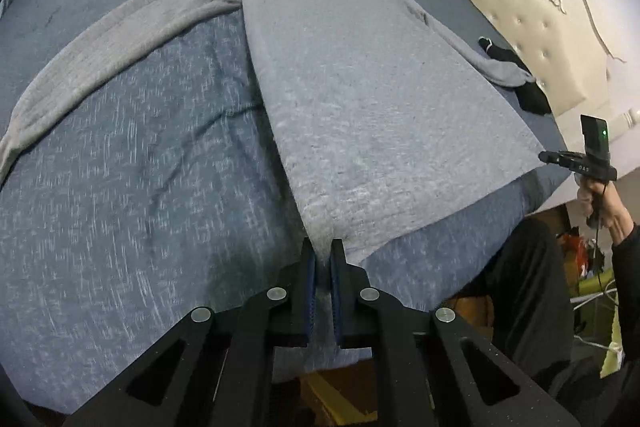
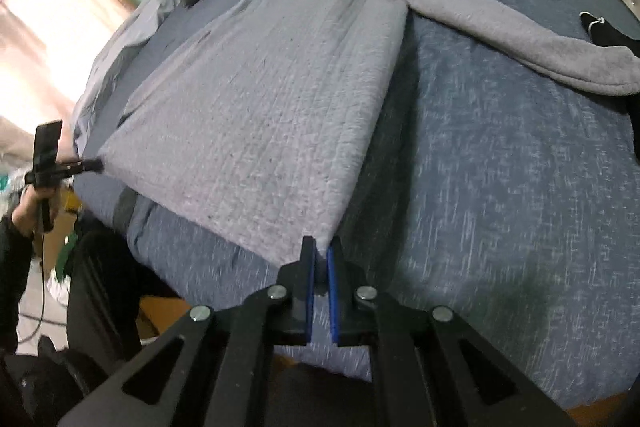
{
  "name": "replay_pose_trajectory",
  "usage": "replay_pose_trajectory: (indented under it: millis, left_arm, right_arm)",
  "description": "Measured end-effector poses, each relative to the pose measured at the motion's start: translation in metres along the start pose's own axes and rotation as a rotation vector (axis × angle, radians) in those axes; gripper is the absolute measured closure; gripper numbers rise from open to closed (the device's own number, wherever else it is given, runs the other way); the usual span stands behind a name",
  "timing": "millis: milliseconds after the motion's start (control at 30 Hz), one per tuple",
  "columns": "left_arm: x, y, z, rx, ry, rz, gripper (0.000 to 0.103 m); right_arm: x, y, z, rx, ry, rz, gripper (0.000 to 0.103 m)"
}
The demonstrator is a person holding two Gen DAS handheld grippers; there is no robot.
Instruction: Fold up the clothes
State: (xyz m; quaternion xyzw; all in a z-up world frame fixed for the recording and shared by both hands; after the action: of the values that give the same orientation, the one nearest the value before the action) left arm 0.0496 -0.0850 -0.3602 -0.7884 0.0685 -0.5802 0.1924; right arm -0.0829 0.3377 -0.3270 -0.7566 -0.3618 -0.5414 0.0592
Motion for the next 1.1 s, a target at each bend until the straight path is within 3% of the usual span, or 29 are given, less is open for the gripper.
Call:
replay_pose_trajectory:
  millis: [267,533,600,667,733,800,1100]
  left_arm:
    - [-0.049,0.029,0.028,0.051,0.087,-0.039,0.096]
    - [-0.054,0.033,0.023,0.093,0.063,0.012,0.095]
    - [-0.050,0.034,0.020,0.096,0.050,0.014,0.091]
    - [-0.049,0.037,0.017,0.104,0.042,0.012,0.085]
    - [-0.048,0.039,0.014,0.125,0.032,0.024,0.076]
    - [-0.048,0.041,0.012,0.142,0.026,0.035,0.068]
    - [-0.081,0.037,0.010,0.186,0.056,0.068,0.069]
  right_arm:
    - [-0.036,-0.014,0.024,-0.054,0.055,0.023,0.098]
    - [-0.038,-0.020,0.028,-0.116,0.032,0.009,0.096]
    - [-0.036,-0.021,0.026,-0.130,0.020,0.006,0.092]
    - [-0.033,-0.023,0.024,-0.144,0.007,0.003,0.075]
    - [-0.031,-0.024,0.022,-0.158,-0.005,-0.001,0.064]
    - [-0.030,-0.025,0.020,-0.171,-0.015,-0.001,0.062]
    - [-0.050,-0.029,0.019,-0.177,0.040,0.010,0.059]
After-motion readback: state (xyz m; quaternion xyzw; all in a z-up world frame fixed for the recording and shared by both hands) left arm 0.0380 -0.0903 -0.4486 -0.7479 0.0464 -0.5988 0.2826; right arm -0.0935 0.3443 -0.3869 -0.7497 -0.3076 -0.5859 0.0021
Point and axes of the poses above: each gripper's, at about its wrist camera, not at the fingertips, and x roughly against the way its jaws point, y to its left, z to its underside, the point moved 7 cm from there along -x, roughly the way its jaws point, and after that the axes turned 10 degrees about x, right-handed, at the moved point
